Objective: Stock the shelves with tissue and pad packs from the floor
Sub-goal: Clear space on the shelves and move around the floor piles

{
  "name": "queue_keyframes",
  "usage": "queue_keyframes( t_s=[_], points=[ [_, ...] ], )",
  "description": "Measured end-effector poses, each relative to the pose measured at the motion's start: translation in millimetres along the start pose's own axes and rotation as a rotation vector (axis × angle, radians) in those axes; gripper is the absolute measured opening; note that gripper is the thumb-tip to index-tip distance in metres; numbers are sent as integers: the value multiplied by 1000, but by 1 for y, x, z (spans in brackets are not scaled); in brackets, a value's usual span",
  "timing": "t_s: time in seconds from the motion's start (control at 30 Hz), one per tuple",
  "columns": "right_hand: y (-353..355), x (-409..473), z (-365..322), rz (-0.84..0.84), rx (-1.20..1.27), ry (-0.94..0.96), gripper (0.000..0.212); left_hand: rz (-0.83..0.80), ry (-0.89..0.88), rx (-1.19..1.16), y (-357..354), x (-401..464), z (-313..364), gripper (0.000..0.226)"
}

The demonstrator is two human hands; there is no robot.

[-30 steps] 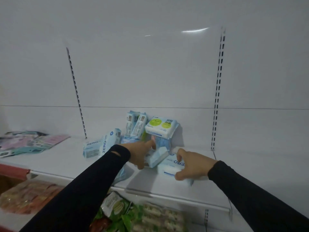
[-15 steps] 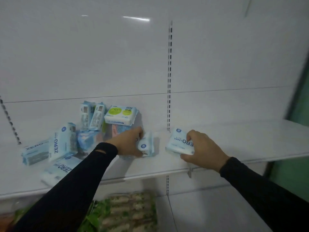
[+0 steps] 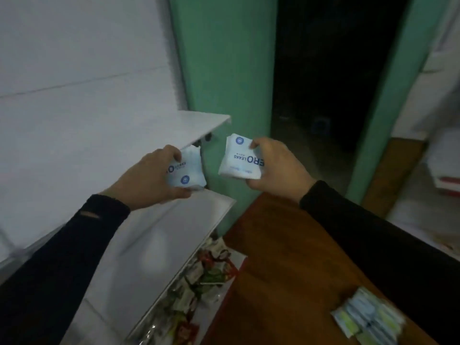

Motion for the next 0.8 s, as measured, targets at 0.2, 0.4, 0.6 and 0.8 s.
queue_keyframes(
  t_s=[0.2, 0.4, 0.6, 0.8],
  points=[
    [64, -102, 179, -30, -162, -280, 78, -182, -254, -11, -122, 115, 135, 66],
    [107, -195, 321, -84, -247, -517, 80, -295, -414, -39, -242, 203, 262, 67],
    [113, -274, 420, -120, -266, -763, 101, -454, -601, -41, -347, 266, 359, 85],
    [79, -331, 499, -226, -219, -988, 100, -648, -721, 78, -481, 324, 424, 106]
  ],
)
Point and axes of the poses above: each hand's wrist, its own x-axis towards the middle knuckle, its own y-axis out of the back of the hand, z = x × y, the point moved 1 cm from there along x, towards the middle knuckle, and after that the axes turned 3 degrees about -z, right-handed, at the moved point
